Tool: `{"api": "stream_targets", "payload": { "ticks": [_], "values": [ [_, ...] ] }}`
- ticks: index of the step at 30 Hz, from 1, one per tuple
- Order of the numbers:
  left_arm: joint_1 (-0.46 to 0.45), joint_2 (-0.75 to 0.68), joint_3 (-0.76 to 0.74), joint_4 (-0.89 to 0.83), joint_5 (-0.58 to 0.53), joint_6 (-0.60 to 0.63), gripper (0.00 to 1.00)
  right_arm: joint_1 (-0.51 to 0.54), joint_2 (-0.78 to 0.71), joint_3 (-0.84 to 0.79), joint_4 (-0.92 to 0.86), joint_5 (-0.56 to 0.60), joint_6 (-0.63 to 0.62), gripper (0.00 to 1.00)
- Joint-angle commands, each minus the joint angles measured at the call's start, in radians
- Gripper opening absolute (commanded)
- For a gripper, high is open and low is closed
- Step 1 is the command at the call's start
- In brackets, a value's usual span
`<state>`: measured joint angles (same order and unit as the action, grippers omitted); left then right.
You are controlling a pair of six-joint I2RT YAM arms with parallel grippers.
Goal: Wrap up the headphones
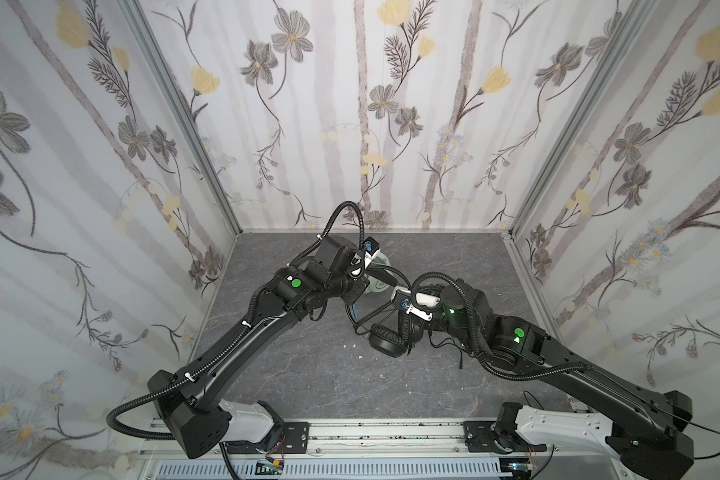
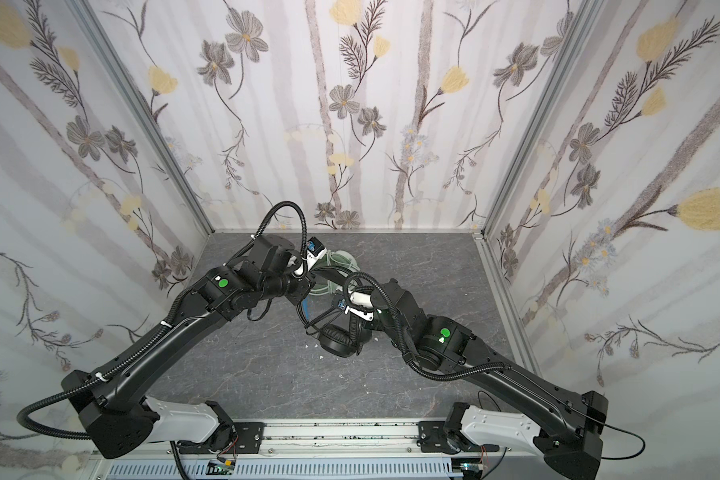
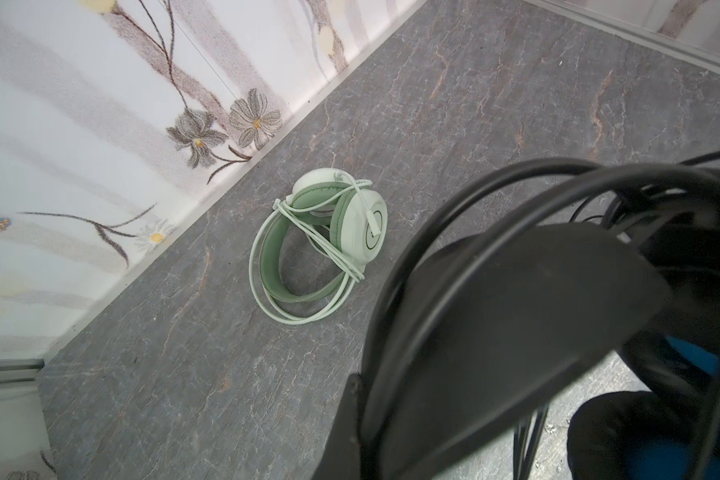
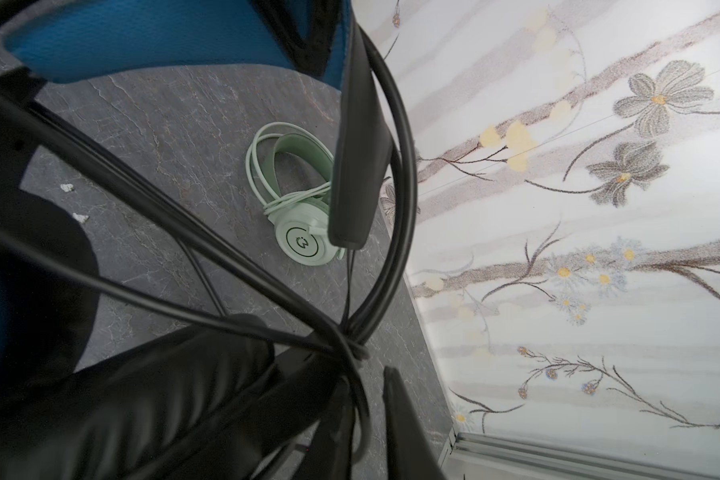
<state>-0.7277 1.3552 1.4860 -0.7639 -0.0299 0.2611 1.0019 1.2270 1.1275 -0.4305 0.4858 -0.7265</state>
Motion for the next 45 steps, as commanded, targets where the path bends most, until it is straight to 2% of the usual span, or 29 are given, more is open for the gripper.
{"api": "stream_targets", "payload": {
  "ticks": [1,6,14,21,24,30,45],
  "values": [
    [0.001,-0.011,0.022,0.026,0.093,-0.002,0.0,-0.003,-0.005,-0.003,0.035,0.026,0.013,0.23],
    [0.0,-0.01,0.034,0.023,0.098,-0.002,0.0,-0.012,-0.019,-0.027,0.051,-0.007,0.053,0.23],
    [0.001,-0.012,0.053,0.009,0.104,-0.013,0.0,-0.097,-0.08,-0.061,0.086,-0.111,0.156,0.24],
    [0.0,-0.004,0.076,0.003,0.099,-0.026,0.0,-0.166,-0.144,-0.09,0.123,-0.235,0.219,0.35],
    [0.001,-0.004,0.087,0.001,0.104,-0.034,0.0,-0.228,-0.171,-0.112,0.134,-0.313,0.253,0.38],
    [0.001,-0.007,0.117,-0.005,0.115,-0.048,0.0,-0.278,-0.23,-0.196,0.185,-0.4,0.309,0.41],
    [0.0,-0.016,0.169,0.027,0.14,-0.105,0.0,-0.337,-0.266,-0.361,0.36,-0.561,0.497,0.44]
  ]
}}
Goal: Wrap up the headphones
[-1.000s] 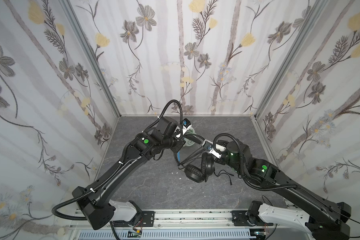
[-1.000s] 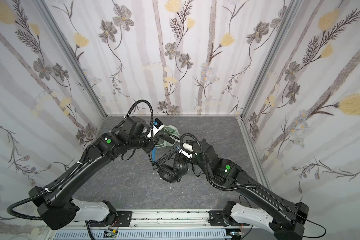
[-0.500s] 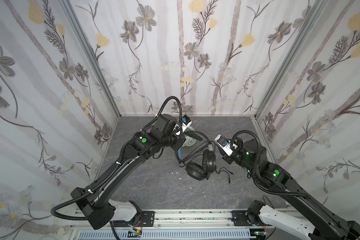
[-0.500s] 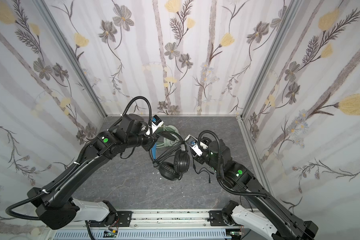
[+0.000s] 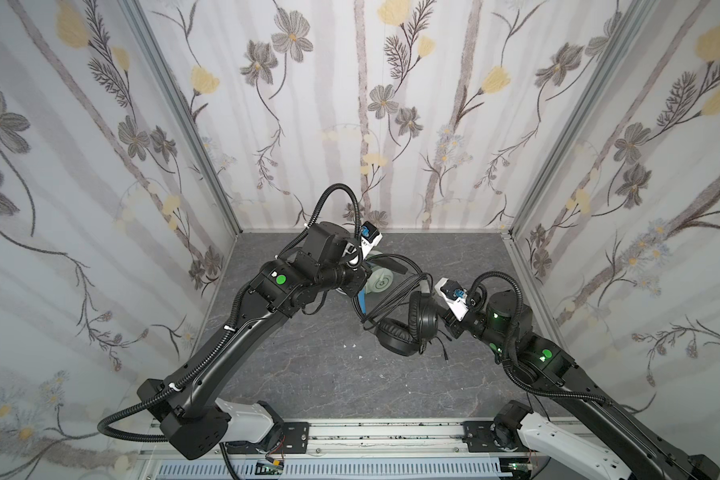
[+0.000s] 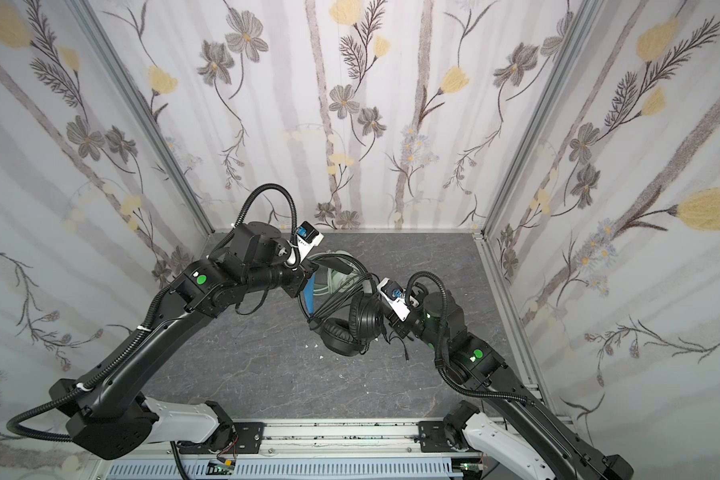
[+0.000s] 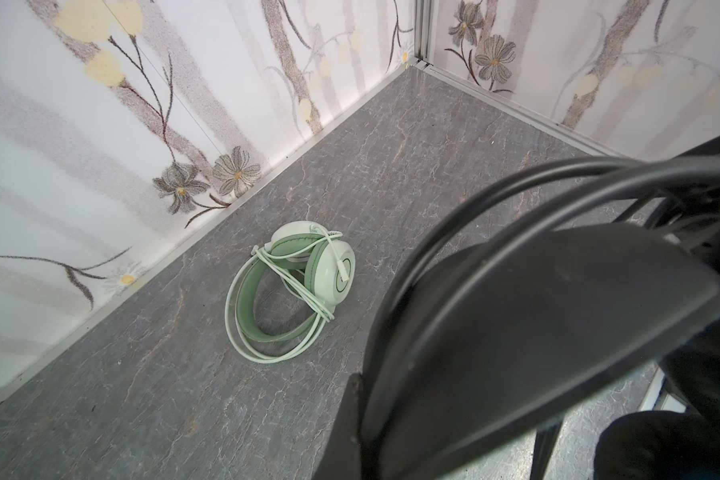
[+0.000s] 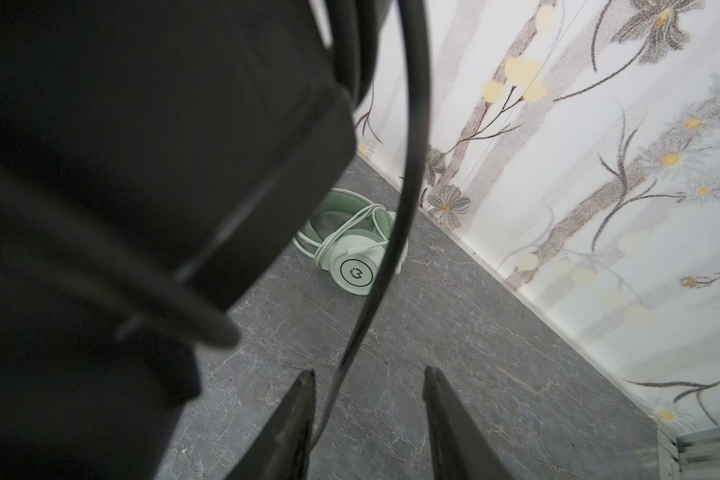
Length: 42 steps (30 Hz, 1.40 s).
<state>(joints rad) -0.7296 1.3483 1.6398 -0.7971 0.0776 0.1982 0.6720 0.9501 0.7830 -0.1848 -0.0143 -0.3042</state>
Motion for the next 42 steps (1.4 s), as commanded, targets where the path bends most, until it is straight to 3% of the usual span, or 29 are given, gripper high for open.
{"api": "stream_targets", "payload": {
  "ticks": [1,24,42],
  "values": [
    [0.001,-0.009,0.015,0.062,0.035,-0.044,0.0,-0.009,0.017,-0.025,0.135,-0.074,0.085,0.43],
    [-0.002,-0.029,0.036,0.15,0.067,-0.135,0.0,-0.133,0.035,-0.141,0.328,-0.242,0.268,0.4],
    [-0.001,-0.005,0.147,0.205,0.099,-0.226,0.0,-0.186,0.019,-0.256,0.388,-0.318,0.329,0.45]
  ]
}}
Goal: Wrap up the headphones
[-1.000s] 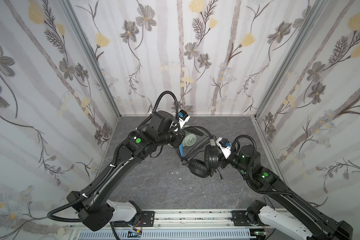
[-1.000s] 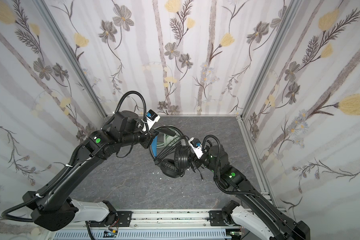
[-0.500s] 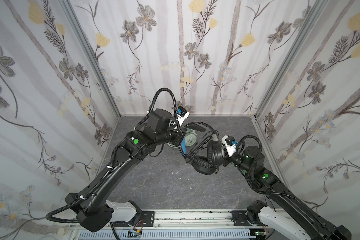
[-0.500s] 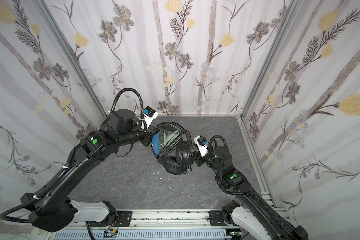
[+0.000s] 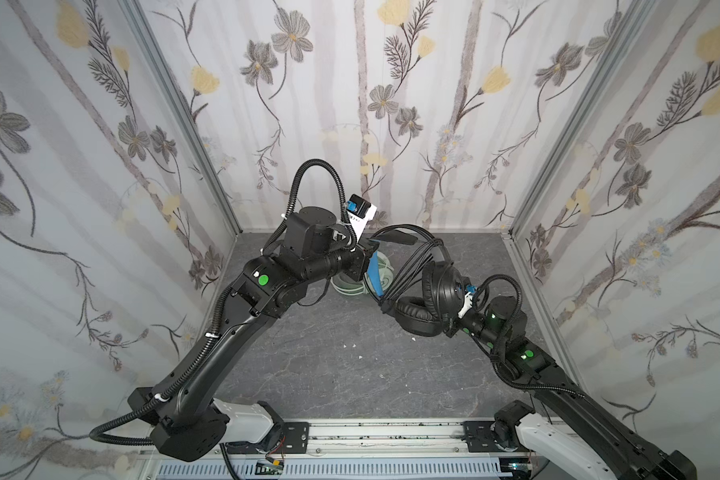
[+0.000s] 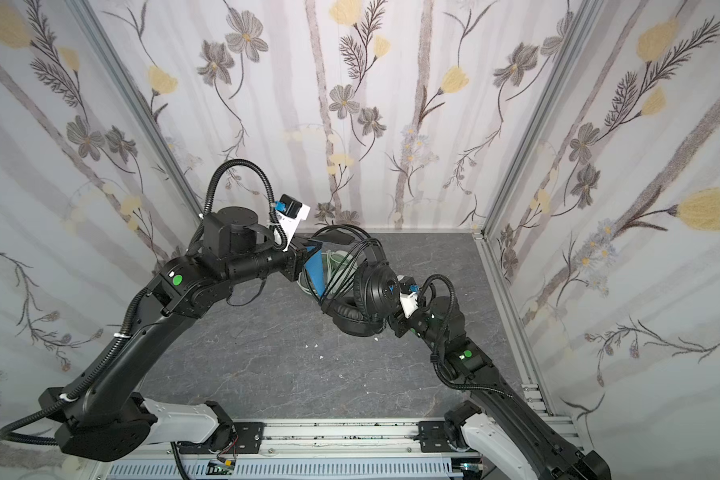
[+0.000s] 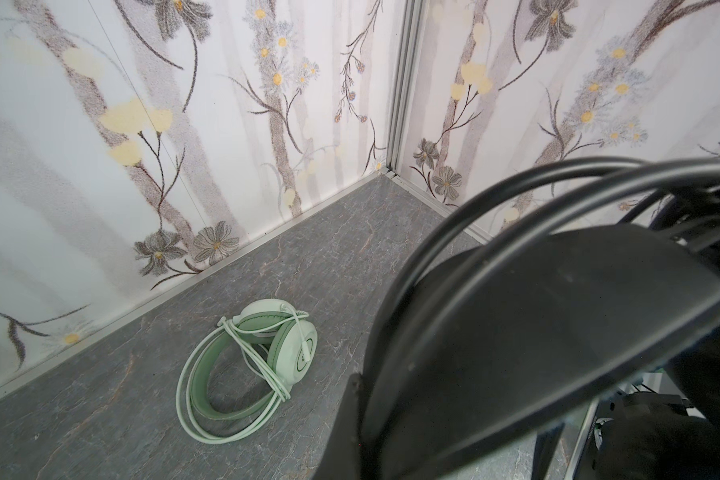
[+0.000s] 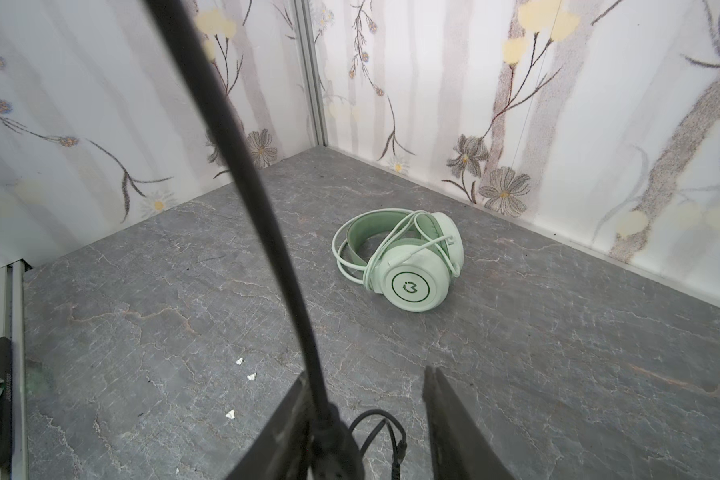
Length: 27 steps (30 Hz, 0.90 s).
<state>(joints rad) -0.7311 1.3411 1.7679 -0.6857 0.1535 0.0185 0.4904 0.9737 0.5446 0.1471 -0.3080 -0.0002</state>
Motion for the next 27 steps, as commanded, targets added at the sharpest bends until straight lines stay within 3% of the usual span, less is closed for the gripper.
{"api": "stream_targets", "payload": {
  "ticks": [1,16,27],
  "values": [
    [0.002,0.003,0.023,0.093,0.023,-0.049,0.0,-0.007,-0.006,-0.028,0.06,-0.029,0.027,0.46],
    [0.002,0.008,0.053,0.095,0.029,-0.079,0.0,-0.025,0.05,-0.106,0.148,-0.137,0.066,0.59],
    [0.005,0.01,0.089,0.097,0.022,-0.098,0.0,-0.023,0.094,-0.107,0.166,-0.145,0.051,0.68]
  ]
}}
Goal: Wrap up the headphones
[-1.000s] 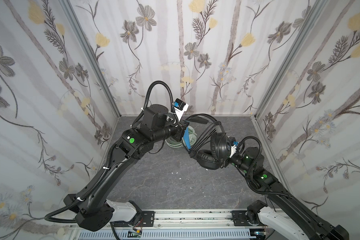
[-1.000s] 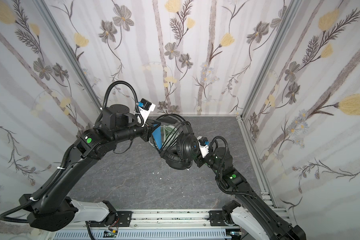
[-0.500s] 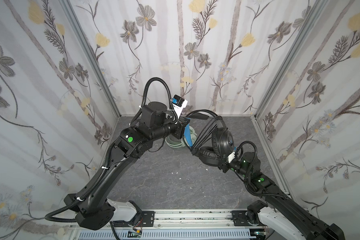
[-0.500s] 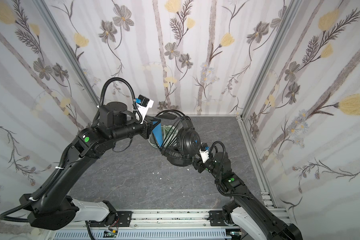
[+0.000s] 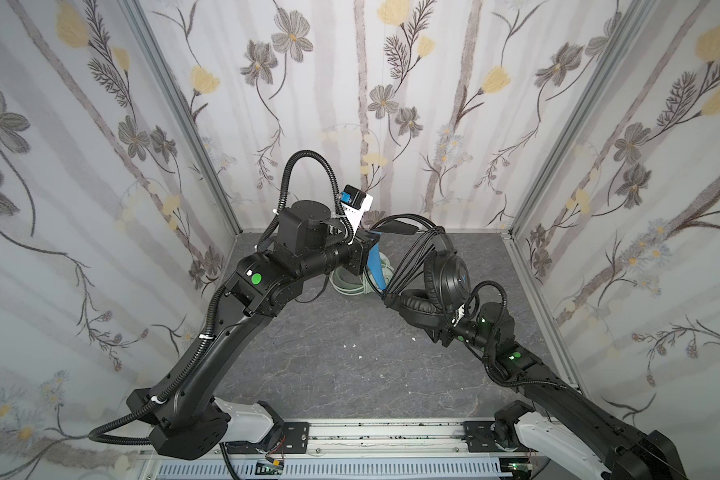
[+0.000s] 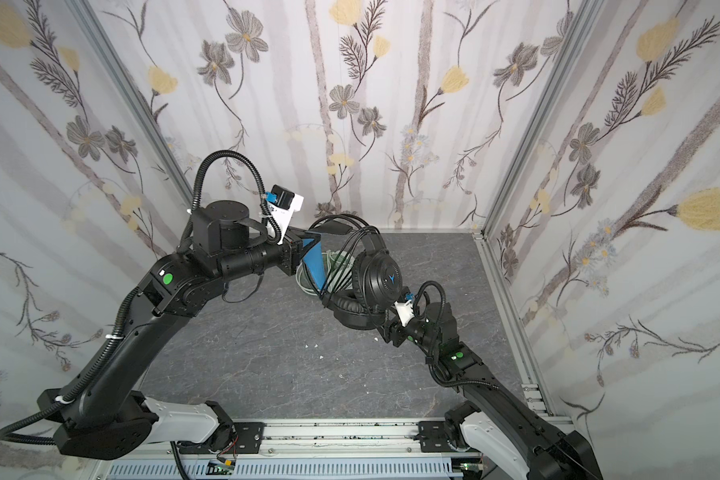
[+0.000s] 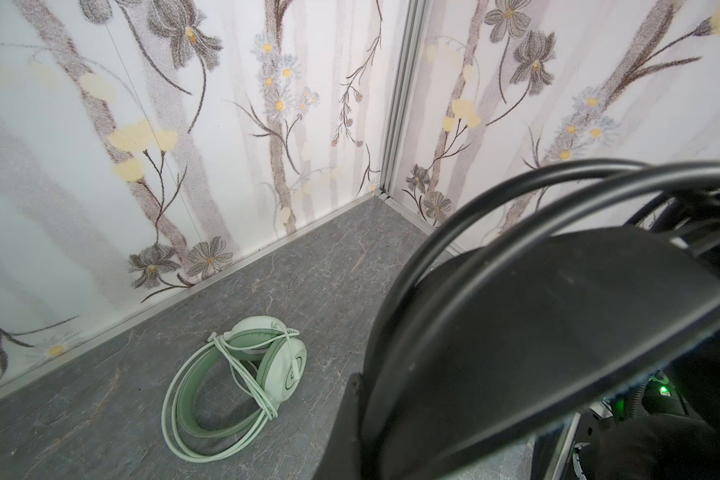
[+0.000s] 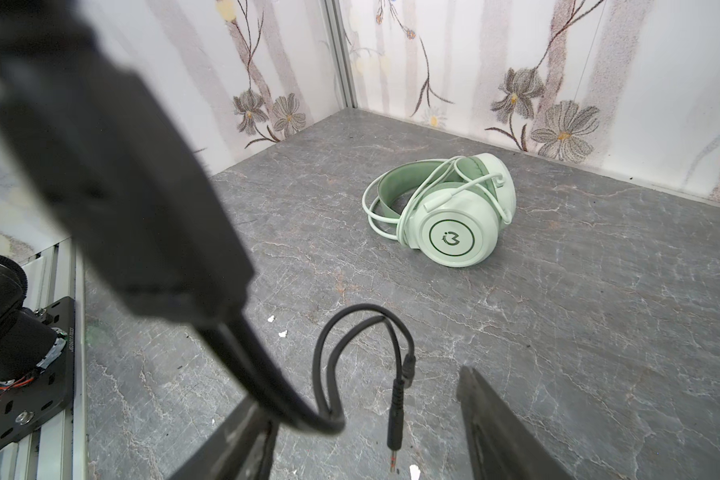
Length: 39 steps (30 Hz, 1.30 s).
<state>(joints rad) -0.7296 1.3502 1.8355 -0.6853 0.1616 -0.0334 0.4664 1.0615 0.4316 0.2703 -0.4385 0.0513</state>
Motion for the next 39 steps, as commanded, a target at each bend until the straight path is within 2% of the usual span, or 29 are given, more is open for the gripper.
{"api": "stream_targets", "payload": {
  "ticks": [1,15,35,39],
  "values": [
    [0.002,0.003,0.026,0.096,0.016,-0.049,0.0,0.0,0.006,0.004,0.043,-0.008,0.0,0.68],
    [0.003,0.008,0.06,0.105,0.045,-0.077,0.0,-0.016,0.035,-0.007,0.074,0.093,0.018,0.7],
    [0.004,0.014,0.067,0.113,0.061,-0.097,0.0,-0.017,0.177,0.052,0.167,-0.015,0.022,0.68],
    [0.003,0.024,0.079,0.113,0.067,-0.099,0.0,-0.017,0.19,0.053,0.17,-0.004,0.021,0.67]
  ]
}}
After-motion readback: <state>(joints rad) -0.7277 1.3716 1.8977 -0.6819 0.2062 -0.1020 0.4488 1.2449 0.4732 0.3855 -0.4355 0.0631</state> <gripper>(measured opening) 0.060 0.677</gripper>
